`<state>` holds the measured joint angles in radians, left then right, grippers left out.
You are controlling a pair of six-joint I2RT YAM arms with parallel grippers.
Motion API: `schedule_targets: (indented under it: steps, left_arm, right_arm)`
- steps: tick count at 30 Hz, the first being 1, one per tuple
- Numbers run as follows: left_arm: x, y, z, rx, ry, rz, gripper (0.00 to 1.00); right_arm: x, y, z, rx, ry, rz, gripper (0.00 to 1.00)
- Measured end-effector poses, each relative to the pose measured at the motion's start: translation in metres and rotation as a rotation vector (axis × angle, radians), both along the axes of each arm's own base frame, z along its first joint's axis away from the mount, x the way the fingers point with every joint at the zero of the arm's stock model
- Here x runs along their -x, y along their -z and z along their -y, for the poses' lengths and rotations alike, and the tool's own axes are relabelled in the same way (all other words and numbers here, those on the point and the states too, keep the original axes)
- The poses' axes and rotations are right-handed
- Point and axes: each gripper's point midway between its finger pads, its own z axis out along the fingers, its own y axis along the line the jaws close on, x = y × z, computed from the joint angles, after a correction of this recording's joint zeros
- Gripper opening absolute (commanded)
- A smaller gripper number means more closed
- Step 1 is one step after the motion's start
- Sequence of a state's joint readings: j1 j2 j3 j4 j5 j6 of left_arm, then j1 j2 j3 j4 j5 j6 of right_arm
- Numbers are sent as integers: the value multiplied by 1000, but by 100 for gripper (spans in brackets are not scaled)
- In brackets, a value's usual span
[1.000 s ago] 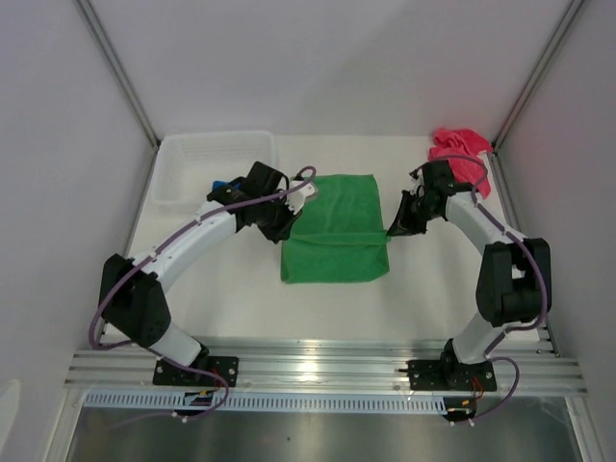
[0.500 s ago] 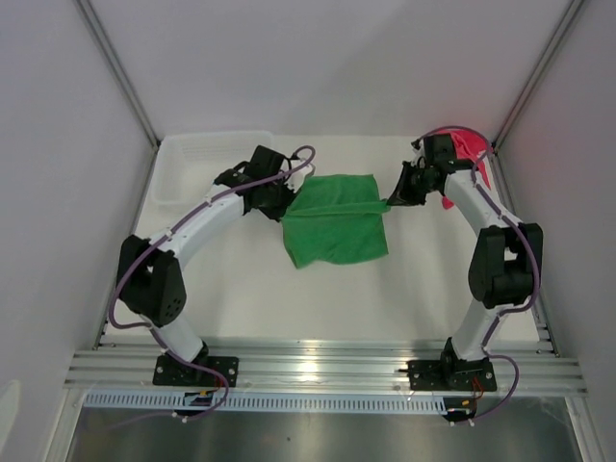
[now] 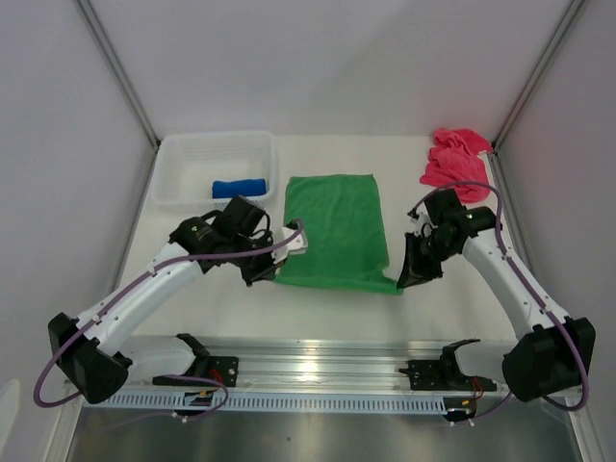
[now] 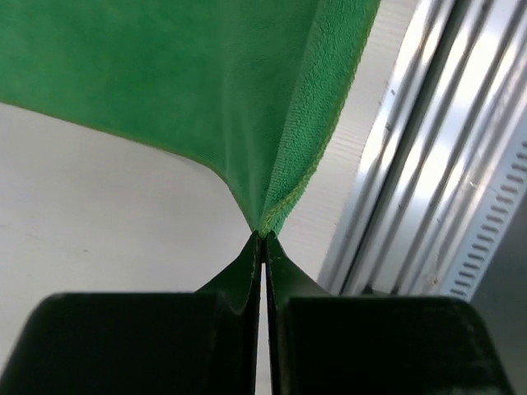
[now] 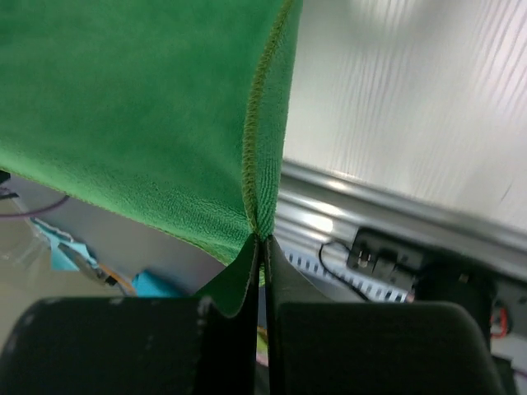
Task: Roll the towels
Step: Fold the towel
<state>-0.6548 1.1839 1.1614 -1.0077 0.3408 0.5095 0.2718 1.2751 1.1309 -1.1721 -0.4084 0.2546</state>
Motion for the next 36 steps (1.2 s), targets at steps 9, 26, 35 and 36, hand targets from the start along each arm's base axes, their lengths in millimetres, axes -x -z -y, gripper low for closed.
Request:
schedule_targets:
  steps: [9,26,35,36]
  left_arm:
    - [43,46,-16,-51,68,-125,1]
    - [29,55,-4,-33,-15,-114,1]
    - [-22,47,3,-50,-195,-46,1]
    - [-29,47,3,-53,-213,-37,1]
  right_arm:
    - [86,22,-3,-15,10,-171,0]
    - [70,51,-6,8,133,-118,0]
    - [3,55,4,15,250,-30,0]
    - [-9,52,5,12,259,-4,0]
